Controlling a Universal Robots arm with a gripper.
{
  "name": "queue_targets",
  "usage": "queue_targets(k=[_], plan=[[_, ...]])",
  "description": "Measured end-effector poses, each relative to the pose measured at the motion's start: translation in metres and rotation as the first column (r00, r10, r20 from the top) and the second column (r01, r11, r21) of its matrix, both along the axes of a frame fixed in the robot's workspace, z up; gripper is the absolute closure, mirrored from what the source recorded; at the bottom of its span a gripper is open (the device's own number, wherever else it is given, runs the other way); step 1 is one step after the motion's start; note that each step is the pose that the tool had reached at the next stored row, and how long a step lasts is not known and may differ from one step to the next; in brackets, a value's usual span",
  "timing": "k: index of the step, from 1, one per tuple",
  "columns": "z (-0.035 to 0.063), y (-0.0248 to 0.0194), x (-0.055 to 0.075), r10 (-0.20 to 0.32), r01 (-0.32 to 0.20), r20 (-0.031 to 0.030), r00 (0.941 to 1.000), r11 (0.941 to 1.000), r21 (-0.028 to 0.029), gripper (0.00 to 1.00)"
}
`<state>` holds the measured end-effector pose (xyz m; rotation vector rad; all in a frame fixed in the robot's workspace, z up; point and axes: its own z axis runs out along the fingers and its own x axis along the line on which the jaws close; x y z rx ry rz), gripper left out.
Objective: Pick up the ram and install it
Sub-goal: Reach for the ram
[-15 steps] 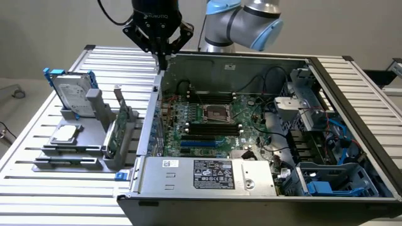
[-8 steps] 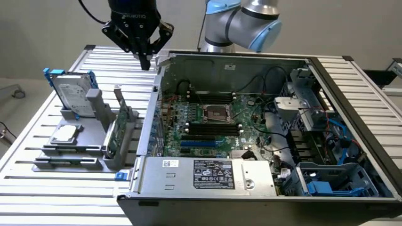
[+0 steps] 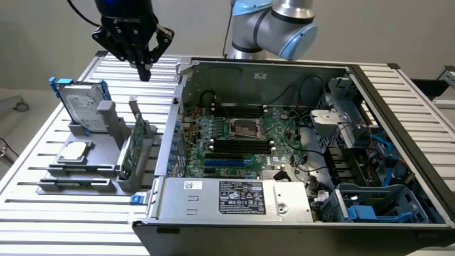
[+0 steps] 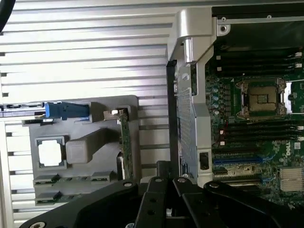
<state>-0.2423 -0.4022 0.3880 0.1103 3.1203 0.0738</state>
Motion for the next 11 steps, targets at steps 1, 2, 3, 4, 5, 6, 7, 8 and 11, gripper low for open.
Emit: queue_targets(k=[1,2,3,4,5,6,7,8,11], plan=[[-0.0006,-0.0001,-0.004,0.0,0.0,-0.0006,1.0,1.0,-0.0012,0.89],[-0.0013,-0.0003,-0.007,0.0,0.0,-0.0011,1.0,1.0,-0.0025,0.89],[-0.0019,-0.0004,-0.01,0.0,0.0,-0.0016,1.0,1.0,-0.0035,0.89],[-0.0025,-0.0005,-0.014,0.0,0.0,-0.0025,1.0,1.0,-0.005,0.89],[-0.003,-0.0006,-0.016,0.0,0.0,-0.0037,1.0,1.0,-0.0071,0.89],[-0.0035,-0.0007,-0.019,0.0,0.0,-0.0052,1.0,1.0,-0.0096,0.89],[-0.004,-0.0008,-0.022,0.0,0.0,-0.0065,1.0,0.9999,-0.0121,0.89],[-0.0044,-0.0009,-0.025,0.0,0.0,-0.0078,1.0,0.9999,-0.0146,0.89],[-0.0058,-0.0011,-0.033,0.0,0.0,-0.012,0.9999,0.9997,-0.0234,0.89]])
